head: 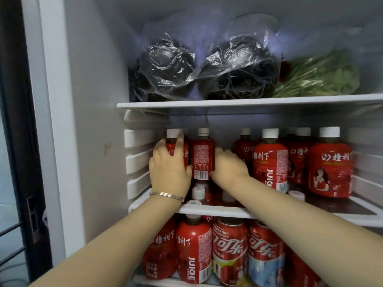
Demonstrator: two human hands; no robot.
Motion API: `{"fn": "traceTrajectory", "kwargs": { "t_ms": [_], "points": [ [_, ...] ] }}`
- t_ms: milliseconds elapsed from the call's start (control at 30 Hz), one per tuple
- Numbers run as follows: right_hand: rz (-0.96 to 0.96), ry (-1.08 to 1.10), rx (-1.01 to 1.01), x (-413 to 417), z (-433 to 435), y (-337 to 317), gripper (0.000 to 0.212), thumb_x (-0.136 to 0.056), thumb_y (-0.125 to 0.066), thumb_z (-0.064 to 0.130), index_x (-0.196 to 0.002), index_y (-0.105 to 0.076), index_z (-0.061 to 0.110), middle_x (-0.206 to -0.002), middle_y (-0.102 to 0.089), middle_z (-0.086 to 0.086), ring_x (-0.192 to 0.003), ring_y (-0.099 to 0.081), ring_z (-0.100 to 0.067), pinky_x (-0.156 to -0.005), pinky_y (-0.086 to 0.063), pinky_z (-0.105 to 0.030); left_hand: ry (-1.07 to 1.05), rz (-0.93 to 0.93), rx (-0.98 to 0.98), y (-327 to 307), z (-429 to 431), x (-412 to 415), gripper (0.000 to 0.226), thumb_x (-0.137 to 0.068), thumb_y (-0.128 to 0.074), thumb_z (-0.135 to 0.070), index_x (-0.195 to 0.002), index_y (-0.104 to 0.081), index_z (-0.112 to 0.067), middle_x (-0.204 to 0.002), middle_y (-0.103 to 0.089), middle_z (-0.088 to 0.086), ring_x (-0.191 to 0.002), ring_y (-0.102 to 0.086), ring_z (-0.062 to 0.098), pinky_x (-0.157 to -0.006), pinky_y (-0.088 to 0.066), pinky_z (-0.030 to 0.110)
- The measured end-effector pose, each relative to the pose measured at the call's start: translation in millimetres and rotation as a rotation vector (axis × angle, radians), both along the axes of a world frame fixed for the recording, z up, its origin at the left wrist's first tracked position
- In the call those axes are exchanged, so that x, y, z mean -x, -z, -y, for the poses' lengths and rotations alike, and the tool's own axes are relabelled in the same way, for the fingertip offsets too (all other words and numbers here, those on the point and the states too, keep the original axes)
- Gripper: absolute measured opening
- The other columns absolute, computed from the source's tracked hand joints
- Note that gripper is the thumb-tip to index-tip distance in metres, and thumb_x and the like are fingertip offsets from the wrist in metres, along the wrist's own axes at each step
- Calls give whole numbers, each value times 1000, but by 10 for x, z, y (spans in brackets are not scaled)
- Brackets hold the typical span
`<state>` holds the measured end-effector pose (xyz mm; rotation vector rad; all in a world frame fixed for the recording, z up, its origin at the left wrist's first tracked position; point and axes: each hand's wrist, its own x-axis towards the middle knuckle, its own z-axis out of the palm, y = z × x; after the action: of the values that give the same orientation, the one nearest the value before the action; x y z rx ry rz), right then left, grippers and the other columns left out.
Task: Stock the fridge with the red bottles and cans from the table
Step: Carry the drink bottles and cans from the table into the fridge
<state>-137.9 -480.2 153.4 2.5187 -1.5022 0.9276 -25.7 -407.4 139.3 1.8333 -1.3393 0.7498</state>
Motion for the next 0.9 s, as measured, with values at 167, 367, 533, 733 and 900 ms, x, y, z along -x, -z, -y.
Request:
{"fn": "traceTrajectory", "kwargs": {
  "t_ms": [167, 367, 533, 733, 900],
  "points": [
    [171, 137, 681, 561, -410, 29, 46, -61, -77, 13, -106, -67, 14, -123, -56, -19, -118, -49, -41, -97, -39, -52, 23, -48, -65, -29, -14, 2, 58, -87, -58, -31, -140, -35, -34, -147, -17, 17, -134, -18, 33, -105, -31, 42],
    [468, 245, -101, 947, -308, -9, 90, -81, -67, 43, -147, -14, 11, -140, -35, -21, -123, -44, -40, -95, -43, -44, 147, -143, -113, -27, -108, -12, 64, -86, -57, -20, -142, -30, -36, -151, -5, 14, -138, -8, 33, -110, -26, 44],
    [541, 55, -155, 873, -277, 91, 85, -70, -77, 44, -136, -34, 11, -124, -55, -10, -109, -58, -29, -92, -50, -40, 249, -228, -117, -8, -160, -33, 70, -83, -57, -12, -142, -28, -38, -154, 3, 8, -139, -5, 33, -113, -19, 43],
    [502, -360, -407, 413, -315, 32, 64, -79, -73, 33, -132, -44, 12, -124, -60, -4, -112, -59, -19, -100, -46, -34, 284, -294, -19, -2, -181, -28, 62, -85, -53, -13, -140, -35, -34, -154, -2, 9, -140, -4, 28, -115, -14, 41],
    [367, -503, -616, 199, -294, -3, 60, -86, -65, 6, -137, -35, 9, -124, -54, -6, -112, -54, -17, -92, -43, -23, 299, -269, 34, 13, -159, -35, 52, -91, -49, -23, -141, -37, -30, -153, -8, 10, -140, -7, 27, -115, -14, 41]
  ]
}}
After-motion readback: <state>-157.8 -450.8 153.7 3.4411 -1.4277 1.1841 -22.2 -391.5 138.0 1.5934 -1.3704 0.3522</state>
